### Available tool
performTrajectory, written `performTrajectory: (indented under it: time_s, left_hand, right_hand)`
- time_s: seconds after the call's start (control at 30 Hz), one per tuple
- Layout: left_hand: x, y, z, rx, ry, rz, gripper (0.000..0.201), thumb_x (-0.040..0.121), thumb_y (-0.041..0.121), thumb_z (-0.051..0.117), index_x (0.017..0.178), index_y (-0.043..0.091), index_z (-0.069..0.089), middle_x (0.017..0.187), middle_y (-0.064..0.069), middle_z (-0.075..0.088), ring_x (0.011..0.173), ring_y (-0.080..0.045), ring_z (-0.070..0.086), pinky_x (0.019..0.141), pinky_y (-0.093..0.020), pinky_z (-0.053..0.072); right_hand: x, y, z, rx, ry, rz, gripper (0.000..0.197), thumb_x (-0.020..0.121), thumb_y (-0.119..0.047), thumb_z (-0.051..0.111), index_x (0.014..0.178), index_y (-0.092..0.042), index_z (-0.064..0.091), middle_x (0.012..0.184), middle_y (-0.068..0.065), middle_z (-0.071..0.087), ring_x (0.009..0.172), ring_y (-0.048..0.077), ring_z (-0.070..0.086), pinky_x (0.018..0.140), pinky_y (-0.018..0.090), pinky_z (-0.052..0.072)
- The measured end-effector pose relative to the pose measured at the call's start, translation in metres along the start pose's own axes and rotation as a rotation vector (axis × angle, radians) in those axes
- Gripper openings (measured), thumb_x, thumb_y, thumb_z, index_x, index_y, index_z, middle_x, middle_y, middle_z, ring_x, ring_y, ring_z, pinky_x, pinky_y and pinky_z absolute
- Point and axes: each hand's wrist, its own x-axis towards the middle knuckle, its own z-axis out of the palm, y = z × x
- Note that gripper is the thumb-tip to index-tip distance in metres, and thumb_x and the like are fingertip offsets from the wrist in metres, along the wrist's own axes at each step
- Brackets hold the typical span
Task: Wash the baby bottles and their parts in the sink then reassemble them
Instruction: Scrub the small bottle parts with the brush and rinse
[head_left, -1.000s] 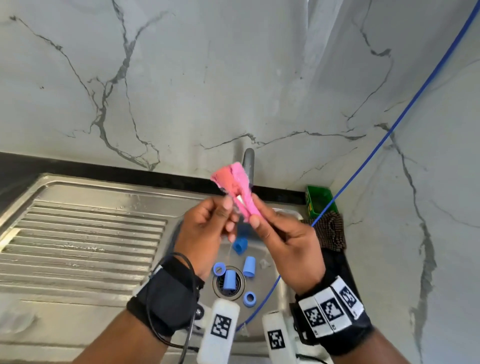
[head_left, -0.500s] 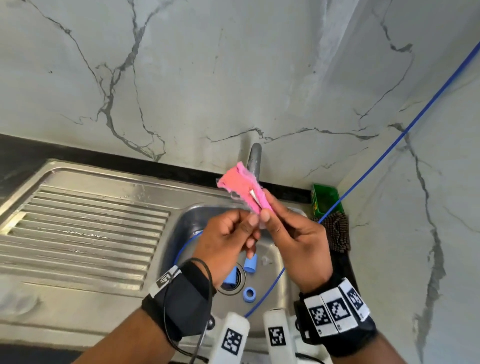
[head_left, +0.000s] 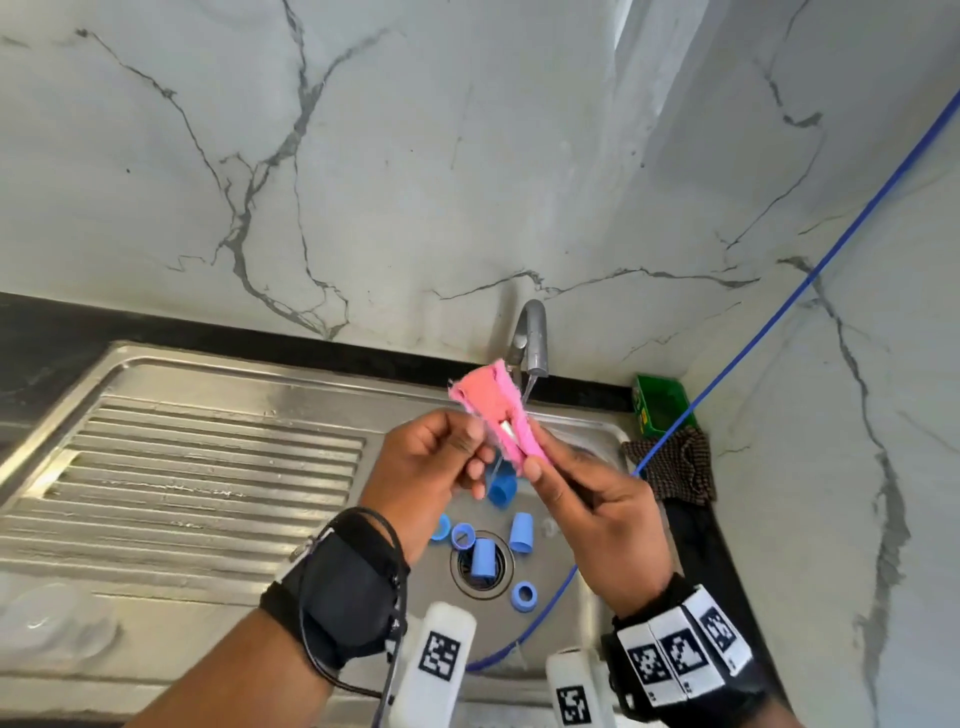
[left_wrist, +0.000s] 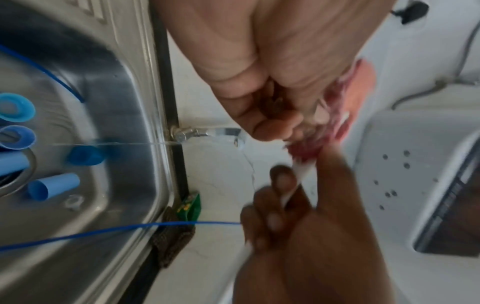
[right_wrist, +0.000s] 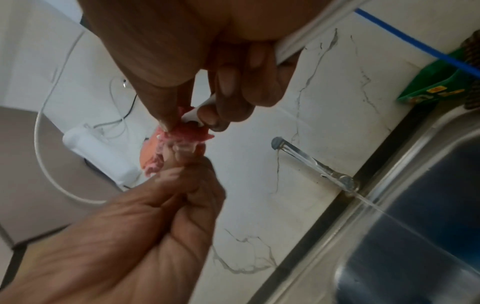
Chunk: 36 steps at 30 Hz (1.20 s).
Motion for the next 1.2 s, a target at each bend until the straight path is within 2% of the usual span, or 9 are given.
performTrajectory:
  time_s: [0.1,0.23,0.4,0.5,0.67,0.73,0.8,1.07,1.2]
  left_hand:
    - [-0.009,0.0,0.009,0.004,-0.031,-0.011,0.023,0.09,0.025,0.061,0.081,0.005,0.068,0.067,-0.007,0.056,0.054,-0.015,0.048,0.054,-0.03,0.045]
    - [0.002,0.01,-0.016,-0.058,0.048,0.029,0.023,0.088,0.028,0.061,0.075,0.01,0.068,0.062,-0.008,0.053,0.051,-0.016,0.047,0.052,-0.028,0.044]
    - [-0.013,-0.002,0.007,-0.015,-0.026,0.004,0.022,0.091,0.024,0.061,0.077,0.008,0.069,0.066,-0.01,0.055,0.054,-0.015,0.047,0.051,-0.027,0.046]
    - [-0.005,0.0,-0.006,-0.069,0.055,0.005,0.023,0.088,0.026,0.06,0.077,0.009,0.069,0.062,-0.008,0.054,0.052,-0.016,0.047,0.052,-0.028,0.045]
    - [-0.017,-0.019,0.027,0.052,-0.067,-0.021,0.024,0.093,0.024,0.06,0.072,0.014,0.067,0.064,-0.005,0.055,0.054,-0.016,0.047,0.051,-0.027,0.046]
    - [-0.016,-0.019,0.038,-0.057,-0.013,-0.029,0.024,0.093,0.02,0.058,0.074,0.011,0.069,0.065,-0.007,0.054,0.053,-0.013,0.046,0.049,-0.024,0.046]
    - [-0.007,-0.012,0.028,-0.176,0.065,-0.052,0.025,0.09,0.018,0.056,0.073,0.013,0.073,0.061,-0.006,0.054,0.05,-0.011,0.046,0.048,-0.022,0.044]
    - [-0.004,-0.042,0.053,0.405,-0.053,-0.053,0.013,0.092,0.003,0.068,0.079,0.005,0.069,0.064,0.003,0.068,0.059,-0.01,0.061,0.058,-0.021,0.049]
    - [0.016,-0.045,0.038,0.514,-0.03,0.038,0.009,0.083,0.011,0.079,0.088,0.015,0.074,0.079,-0.001,0.072,0.072,-0.022,0.066,0.068,-0.042,0.057]
  right_hand:
    - [0.004,-0.007,0.01,0.017,0.066,0.004,0.037,0.092,-0.038,0.07,0.129,-0.034,0.068,0.108,0.007,0.075,0.091,0.011,0.067,0.084,0.023,0.054]
    - [-0.011,-0.011,0.019,-0.043,0.044,-0.04,0.039,0.092,-0.04,0.068,0.13,-0.031,0.067,0.089,0.005,0.074,0.074,0.023,0.066,0.069,0.041,0.057]
    - [-0.001,-0.013,0.015,-0.042,0.113,-0.004,0.039,0.091,-0.043,0.067,0.128,-0.031,0.068,0.095,-0.004,0.077,0.085,0.026,0.07,0.079,0.032,0.058]
    - [-0.011,-0.005,0.01,-0.091,0.05,-0.051,0.038,0.091,-0.043,0.067,0.128,-0.034,0.068,0.078,-0.001,0.07,0.067,0.018,0.061,0.064,0.035,0.054]
    - [-0.004,0.002,-0.01,-0.06,0.074,-0.011,0.038,0.092,-0.043,0.067,0.129,-0.037,0.067,0.092,0.006,0.075,0.076,0.022,0.069,0.07,0.035,0.058]
    - [-0.002,0.003,-0.013,-0.096,0.075,-0.059,0.038,0.092,-0.043,0.067,0.13,-0.037,0.066,0.086,0.006,0.073,0.073,0.025,0.066,0.067,0.036,0.056]
    - [-0.01,0.013,-0.018,-0.149,0.028,-0.121,0.038,0.093,-0.039,0.069,0.131,-0.039,0.065,0.076,-0.005,0.066,0.063,0.014,0.059,0.06,0.028,0.05]
    - [0.007,0.017,-0.043,-0.224,0.013,-0.239,0.037,0.095,-0.032,0.068,0.132,-0.029,0.066,0.077,-0.009,0.063,0.067,0.007,0.059,0.064,0.024,0.051]
    - [0.005,0.053,-0.07,-0.375,-0.008,-0.188,0.039,0.095,-0.04,0.068,0.133,-0.045,0.061,0.072,-0.008,0.057,0.062,0.011,0.057,0.06,0.033,0.052]
